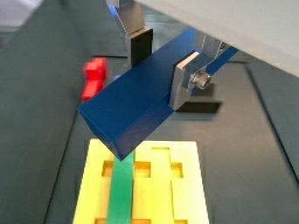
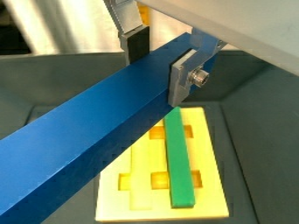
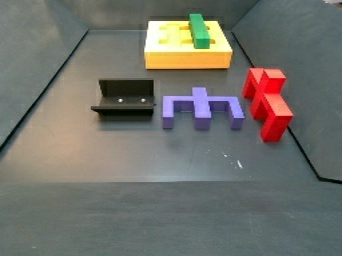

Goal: Pick up the blue object. Move up. Move to above the board. Insert the blue object.
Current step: Move to above the board.

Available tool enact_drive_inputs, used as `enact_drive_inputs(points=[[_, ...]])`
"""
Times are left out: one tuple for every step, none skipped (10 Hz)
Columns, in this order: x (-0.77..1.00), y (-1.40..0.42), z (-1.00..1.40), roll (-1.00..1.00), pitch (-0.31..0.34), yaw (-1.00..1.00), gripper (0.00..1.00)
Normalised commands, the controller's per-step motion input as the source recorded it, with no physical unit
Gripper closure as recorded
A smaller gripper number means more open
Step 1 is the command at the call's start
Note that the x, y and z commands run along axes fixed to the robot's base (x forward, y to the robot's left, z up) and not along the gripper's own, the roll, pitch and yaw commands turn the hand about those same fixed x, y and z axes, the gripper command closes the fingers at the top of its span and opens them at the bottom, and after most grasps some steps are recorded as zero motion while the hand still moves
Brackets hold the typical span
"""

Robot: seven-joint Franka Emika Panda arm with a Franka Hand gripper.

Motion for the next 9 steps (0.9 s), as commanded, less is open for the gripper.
enact_drive_inputs(points=[[0.07, -0.04, 0.02, 0.04, 0.116, 1.0, 1.0], [0.07, -0.04, 0.02, 0.04, 0.123, 1.0, 1.0], [0.07, -0.04, 0.02, 0.05, 0.143, 1.0, 1.0], [0.07, -0.03, 0.02, 0.06, 0.16, 1.0, 1.0], [0.07, -0.03, 0.03, 0.07, 0.193, 1.0, 1.0], [0.08, -0.03, 0.03, 0.08, 0.213, 1.0, 1.0], [0.08, -0.04, 0.03, 0.1, 0.27, 1.0, 1.0], [0.09, -0.04, 0.02, 0.11, 0.276, 0.86, 1.0], [0.09, -0.03, 0.02, 0.1, 0.228, 0.52, 1.0]])
